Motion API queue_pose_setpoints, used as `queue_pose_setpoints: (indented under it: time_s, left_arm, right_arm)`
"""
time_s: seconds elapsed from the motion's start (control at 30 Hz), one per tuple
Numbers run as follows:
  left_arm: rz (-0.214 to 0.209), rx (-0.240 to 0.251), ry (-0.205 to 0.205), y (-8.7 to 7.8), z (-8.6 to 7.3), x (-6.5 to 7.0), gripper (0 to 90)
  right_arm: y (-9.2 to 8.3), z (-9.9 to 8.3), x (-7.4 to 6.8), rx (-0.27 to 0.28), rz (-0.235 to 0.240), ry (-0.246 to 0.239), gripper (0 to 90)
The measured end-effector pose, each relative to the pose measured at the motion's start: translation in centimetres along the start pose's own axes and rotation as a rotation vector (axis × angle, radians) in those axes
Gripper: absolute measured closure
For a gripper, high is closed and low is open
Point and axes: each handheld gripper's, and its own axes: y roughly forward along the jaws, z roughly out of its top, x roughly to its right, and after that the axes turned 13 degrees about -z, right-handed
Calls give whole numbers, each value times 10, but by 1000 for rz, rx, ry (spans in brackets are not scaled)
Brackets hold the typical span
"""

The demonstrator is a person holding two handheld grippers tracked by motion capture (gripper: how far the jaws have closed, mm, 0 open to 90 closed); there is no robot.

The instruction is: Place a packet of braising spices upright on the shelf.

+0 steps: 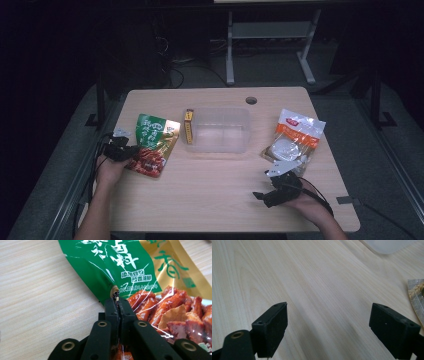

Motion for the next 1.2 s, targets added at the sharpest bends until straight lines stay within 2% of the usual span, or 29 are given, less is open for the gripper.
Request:
queue_pose_setpoints:
  time_s: [0.23, 0.33, 0.67, 0.93, 1.13, 1.2]
  left_arm:
    - [-31, 27, -12, -6, 1, -2, 896]
    - [-42, 54, -15, -13, 2, -1, 897]
    - [-72, 85, -9, -39, 1, -1, 899]
    - [-73, 104, 14, -60, -10, 5, 900]
    - [-115, 107, 24, -71, -19, 12, 900]
    - [-118, 117, 29, -76, -23, 15, 900]
  right_arm:
    - [0, 0, 1, 4, -5, -4, 148]
    - [0, 0, 2, 2, -4, -2, 148]
    - [-1, -1, 3, -1, -7, 3, 147]
    - [-1, -1, 3, 3, -2, 10, 147]
    - [-4, 1, 5, -8, 13, 28, 138]
    - [-6, 2, 6, -9, 32, 12, 132]
